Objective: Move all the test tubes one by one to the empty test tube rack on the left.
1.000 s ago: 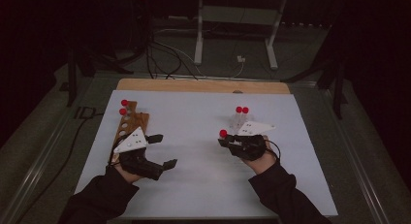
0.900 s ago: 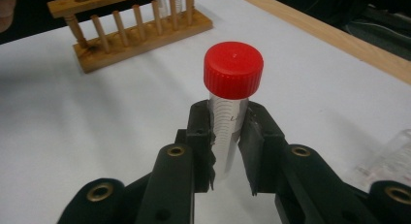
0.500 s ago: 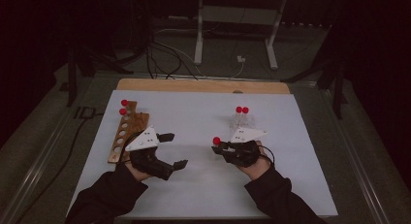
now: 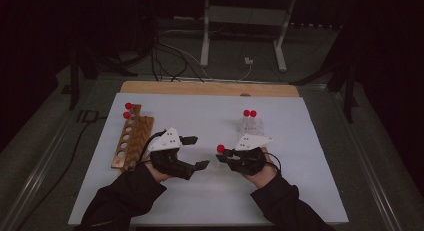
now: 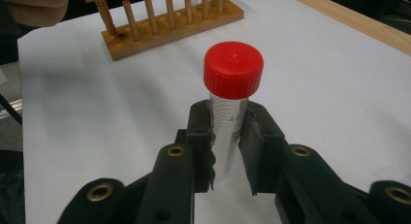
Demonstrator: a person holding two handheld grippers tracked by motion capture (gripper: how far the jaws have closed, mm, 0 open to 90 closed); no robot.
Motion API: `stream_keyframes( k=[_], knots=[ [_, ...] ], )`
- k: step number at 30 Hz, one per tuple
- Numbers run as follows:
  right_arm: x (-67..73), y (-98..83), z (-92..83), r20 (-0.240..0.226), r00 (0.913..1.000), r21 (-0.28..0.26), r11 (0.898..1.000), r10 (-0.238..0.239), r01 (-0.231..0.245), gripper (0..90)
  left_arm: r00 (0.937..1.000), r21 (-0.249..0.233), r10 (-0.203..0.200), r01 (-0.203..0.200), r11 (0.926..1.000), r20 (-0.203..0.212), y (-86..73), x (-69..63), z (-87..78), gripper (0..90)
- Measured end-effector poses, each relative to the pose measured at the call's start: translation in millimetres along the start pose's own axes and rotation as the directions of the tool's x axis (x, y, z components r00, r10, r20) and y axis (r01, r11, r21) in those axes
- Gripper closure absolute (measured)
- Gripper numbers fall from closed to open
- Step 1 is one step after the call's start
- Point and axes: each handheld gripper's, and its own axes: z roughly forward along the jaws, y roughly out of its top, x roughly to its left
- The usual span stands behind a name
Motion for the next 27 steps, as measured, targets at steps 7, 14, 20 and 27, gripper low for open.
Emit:
stream_keyframes(
  k=[7,14,20,27],
  knots=[
    [2.6,0.8,0.2,-0.008,0.9999,-0.002,1.0,-0.007,0.007,74.9,0.9999,-0.008,0.003,-0.003,1.0,0.01,5.3,0.5,12.8,25.0],
    [3.7,0.6,1.2,-0.013,0.9999,-0.002,1.0,-0.008,0.008,75.0,0.9998,0.007,0.016,-0.016,0.9998,-0.01,6.3,-0.5,25.5,34.2],
    [4.4,1.0,0.7,-0.015,0.9999,-0.002,1.0,-0.006,0.006,74.9,0.9996,0.012,0.021,-0.021,0.9997,-0.02,6.7,-0.3,32.9,43.8],
    [4.7,1.0,0.6,-0.019,0.9998,-0.002,1.0,-0.005,0.005,74.9,0.9996,0.021,0.023,-0.022,0.9995,-0.02,5.3,0.6,40.6,55.3]
  ],
)
